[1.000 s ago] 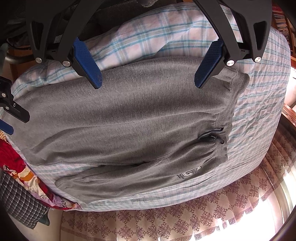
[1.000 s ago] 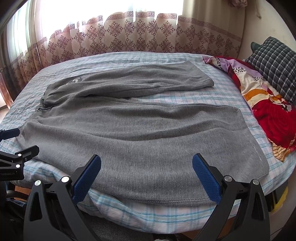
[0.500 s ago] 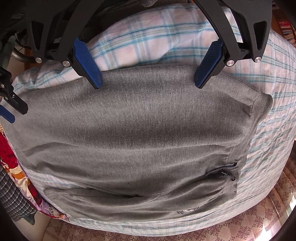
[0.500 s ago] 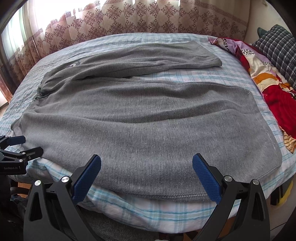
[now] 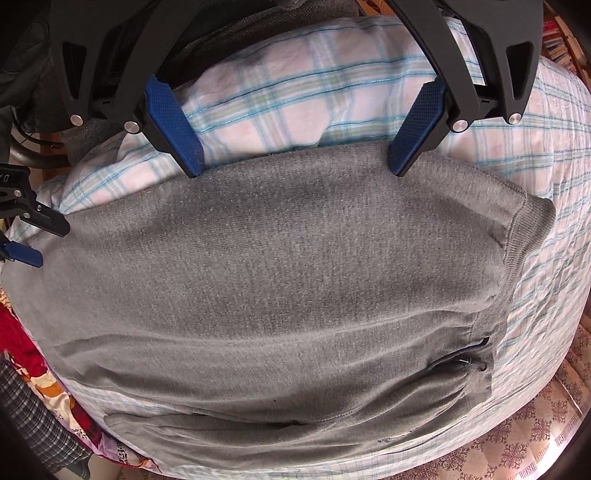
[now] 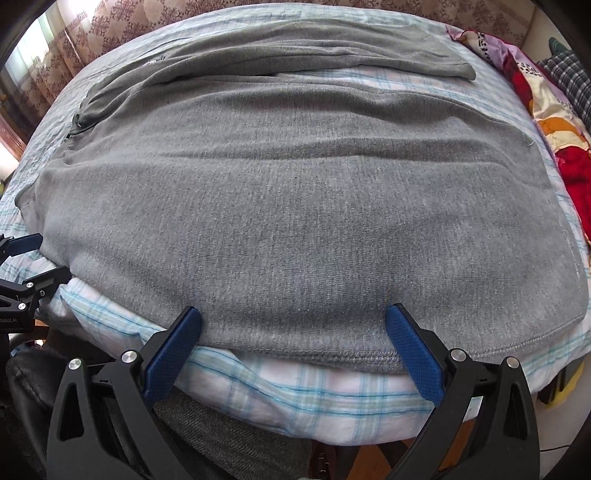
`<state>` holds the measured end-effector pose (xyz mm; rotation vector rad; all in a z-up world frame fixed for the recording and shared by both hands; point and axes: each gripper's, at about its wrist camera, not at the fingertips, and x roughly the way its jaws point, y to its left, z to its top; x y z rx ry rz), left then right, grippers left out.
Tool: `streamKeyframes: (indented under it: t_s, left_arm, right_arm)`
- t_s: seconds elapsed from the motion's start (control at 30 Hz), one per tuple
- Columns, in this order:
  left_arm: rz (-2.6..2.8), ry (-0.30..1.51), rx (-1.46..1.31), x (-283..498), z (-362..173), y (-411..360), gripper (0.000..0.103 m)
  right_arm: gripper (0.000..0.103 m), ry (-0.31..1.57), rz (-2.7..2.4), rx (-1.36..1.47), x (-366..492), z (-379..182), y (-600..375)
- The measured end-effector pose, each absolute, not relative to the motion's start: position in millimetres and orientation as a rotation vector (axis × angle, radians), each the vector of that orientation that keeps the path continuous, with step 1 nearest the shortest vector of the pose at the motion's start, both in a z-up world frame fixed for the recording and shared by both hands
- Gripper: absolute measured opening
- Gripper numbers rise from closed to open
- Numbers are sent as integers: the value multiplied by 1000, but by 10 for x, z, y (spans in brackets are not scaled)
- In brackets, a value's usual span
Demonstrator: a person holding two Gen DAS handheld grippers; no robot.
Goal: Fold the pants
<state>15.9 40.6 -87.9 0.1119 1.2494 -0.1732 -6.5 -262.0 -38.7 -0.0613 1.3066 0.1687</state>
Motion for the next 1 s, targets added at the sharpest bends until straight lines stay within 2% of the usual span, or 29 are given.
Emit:
streamKeyframes:
  t_s: [0.3, 0.57, 1.0]
  left_arm:
    - [-308, 1099, 171, 245, -387, 58, 101]
    - [-302, 1163, 144, 623, -662, -109, 101]
    - [-303, 1199, 149, 647, -907, -95, 101]
  right_arm:
    - [98, 1184, 148, -18, 232, -6, -2809]
    - [98, 1156, 74, 34, 989, -203, -2844]
    - [98, 1196, -4, 14, 1660, -678, -2669]
